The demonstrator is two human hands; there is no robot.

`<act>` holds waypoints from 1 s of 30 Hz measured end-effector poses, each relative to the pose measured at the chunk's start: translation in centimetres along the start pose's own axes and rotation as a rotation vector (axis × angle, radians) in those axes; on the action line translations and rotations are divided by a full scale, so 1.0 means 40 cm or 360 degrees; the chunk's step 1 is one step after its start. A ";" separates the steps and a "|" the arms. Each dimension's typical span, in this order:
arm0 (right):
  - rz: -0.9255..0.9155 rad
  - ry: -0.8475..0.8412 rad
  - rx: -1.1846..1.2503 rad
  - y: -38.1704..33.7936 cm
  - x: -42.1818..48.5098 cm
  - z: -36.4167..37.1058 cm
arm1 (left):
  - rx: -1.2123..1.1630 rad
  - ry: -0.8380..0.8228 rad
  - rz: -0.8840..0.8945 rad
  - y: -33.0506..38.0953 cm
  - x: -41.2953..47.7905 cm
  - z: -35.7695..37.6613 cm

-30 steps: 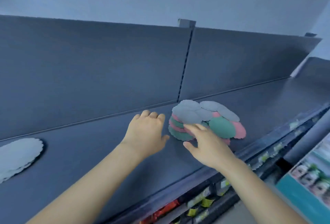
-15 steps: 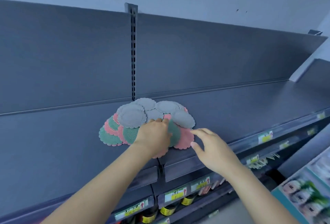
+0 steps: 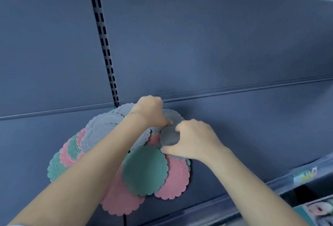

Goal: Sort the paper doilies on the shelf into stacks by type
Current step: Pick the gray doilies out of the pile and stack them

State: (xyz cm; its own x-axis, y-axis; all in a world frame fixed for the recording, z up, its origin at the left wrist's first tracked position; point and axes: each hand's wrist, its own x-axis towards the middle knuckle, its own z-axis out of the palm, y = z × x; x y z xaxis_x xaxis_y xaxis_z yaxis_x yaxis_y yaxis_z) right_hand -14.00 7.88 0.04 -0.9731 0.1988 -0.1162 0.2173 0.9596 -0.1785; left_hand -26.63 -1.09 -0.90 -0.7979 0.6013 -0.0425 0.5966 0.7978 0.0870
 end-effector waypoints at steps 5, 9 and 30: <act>-0.0169 0.0120 0.0080 0.017 0.006 0.009 | -0.0102 -0.0014 -0.0229 0.027 0.018 -0.005; -0.0089 0.0213 0.0652 0.100 0.021 0.009 | -0.0192 0.0011 -0.0477 0.067 0.014 0.004; -0.0534 -0.0229 0.2339 0.013 -0.071 -0.013 | -0.1419 0.1585 -0.1379 0.053 -0.608 -0.101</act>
State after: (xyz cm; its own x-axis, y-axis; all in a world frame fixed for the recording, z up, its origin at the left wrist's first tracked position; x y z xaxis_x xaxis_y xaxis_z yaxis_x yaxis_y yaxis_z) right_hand -11.17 7.92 0.78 -0.9949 -0.0867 0.0509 -0.0414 -0.1078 -0.9933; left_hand -6.30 -14.18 4.33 -0.8026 -0.5537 0.2216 -0.0013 0.3732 0.9277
